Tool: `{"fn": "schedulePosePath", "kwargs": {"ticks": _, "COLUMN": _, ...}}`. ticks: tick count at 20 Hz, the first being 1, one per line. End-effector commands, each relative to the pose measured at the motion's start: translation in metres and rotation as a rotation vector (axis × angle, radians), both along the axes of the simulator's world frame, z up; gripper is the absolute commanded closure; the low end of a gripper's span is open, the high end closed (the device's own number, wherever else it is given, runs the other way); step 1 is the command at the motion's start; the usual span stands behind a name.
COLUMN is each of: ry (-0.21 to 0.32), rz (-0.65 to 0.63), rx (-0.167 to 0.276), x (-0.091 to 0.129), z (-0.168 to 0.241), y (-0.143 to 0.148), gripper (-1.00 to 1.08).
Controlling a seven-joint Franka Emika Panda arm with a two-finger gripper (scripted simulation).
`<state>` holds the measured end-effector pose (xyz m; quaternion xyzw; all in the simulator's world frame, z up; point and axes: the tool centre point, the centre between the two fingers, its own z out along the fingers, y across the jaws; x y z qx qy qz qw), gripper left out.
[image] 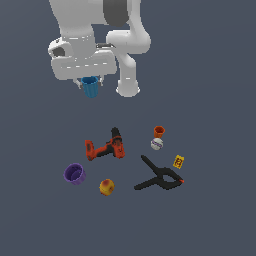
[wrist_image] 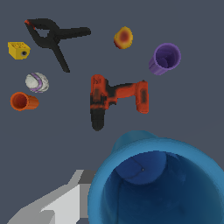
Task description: Pick up a designated object from a clutter of objects.
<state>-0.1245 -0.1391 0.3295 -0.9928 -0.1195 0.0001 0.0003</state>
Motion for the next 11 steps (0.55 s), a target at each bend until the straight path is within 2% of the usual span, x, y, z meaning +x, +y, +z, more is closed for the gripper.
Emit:
{"fn": "schedulePosePath", "kwargs": {"ticks": 1, "ry": 0.000, "rz": 0.001, "rx": 0.000, "x": 0.002, "z": 0.014, "y": -0.006, "gripper": 1.08}}
{"fn": "schedulePosePath", "kwargs": {"ticks": 11, "ry": 0.000, "rz": 0.002, "rx": 0.000, "x": 0.007, "z": 0.033, "y": -0.015, "gripper": 1.08}}
